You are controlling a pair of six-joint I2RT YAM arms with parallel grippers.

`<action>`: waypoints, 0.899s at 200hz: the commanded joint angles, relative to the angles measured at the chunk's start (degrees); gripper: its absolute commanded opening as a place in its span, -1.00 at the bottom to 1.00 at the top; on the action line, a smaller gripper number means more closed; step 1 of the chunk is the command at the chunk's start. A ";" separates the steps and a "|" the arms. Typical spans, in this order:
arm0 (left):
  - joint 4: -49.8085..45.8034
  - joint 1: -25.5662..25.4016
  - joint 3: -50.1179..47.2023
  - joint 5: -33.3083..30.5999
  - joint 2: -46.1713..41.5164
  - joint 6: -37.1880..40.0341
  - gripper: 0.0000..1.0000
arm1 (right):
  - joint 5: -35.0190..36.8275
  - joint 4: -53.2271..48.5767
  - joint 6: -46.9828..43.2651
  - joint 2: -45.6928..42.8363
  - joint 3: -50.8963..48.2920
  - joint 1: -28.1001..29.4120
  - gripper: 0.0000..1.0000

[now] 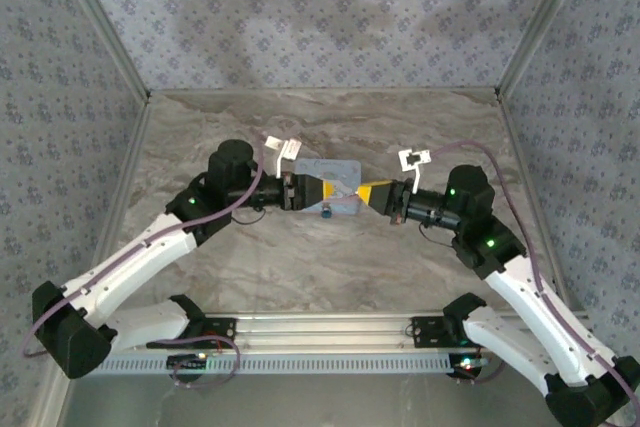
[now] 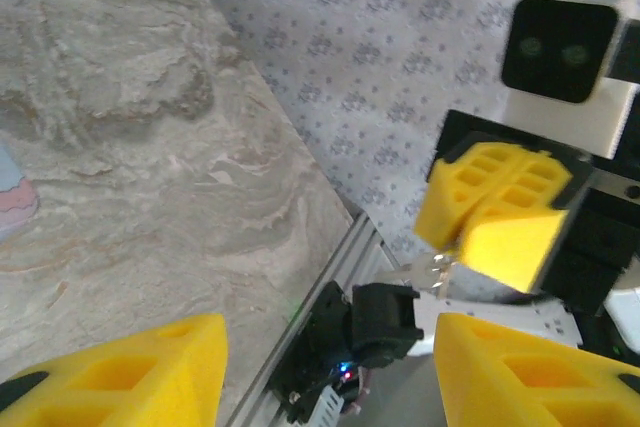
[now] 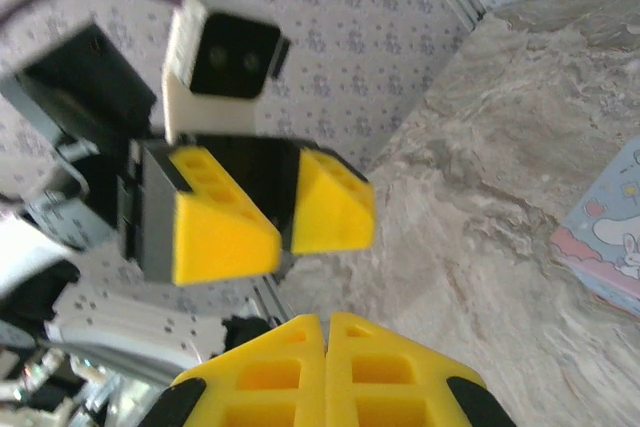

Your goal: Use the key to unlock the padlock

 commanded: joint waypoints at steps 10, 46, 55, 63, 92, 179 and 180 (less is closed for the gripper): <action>18.39 -1.89 -4.40 -5.83 -1.09 -7.46 0.15 | 5.31 16.53 10.83 0.55 -3.78 2.51 -1.00; 26.75 -4.54 -5.98 -8.01 -0.59 -8.04 0.25 | 11.97 22.23 13.34 0.64 -7.06 7.13 -1.00; 28.40 -4.79 -6.25 -7.95 -0.49 -8.34 0.28 | 13.11 22.91 13.59 0.52 -7.72 7.65 -1.00; 29.49 -4.95 -6.42 -7.93 -0.56 -8.44 0.29 | 13.77 23.52 13.98 0.55 -8.25 7.79 -1.00; 28.57 -5.27 -5.76 -7.48 -0.24 -8.10 0.25 | 14.80 26.74 15.25 0.24 -9.47 8.12 -1.00; 29.49 -7.02 -4.29 -5.64 2.42 -7.75 -0.33 | 17.03 29.79 16.48 0.79 -10.34 8.22 -1.00; 29.53 -7.01 -4.27 -5.64 2.43 -7.70 -0.33 | 17.03 29.75 16.48 0.80 -10.34 8.20 -1.00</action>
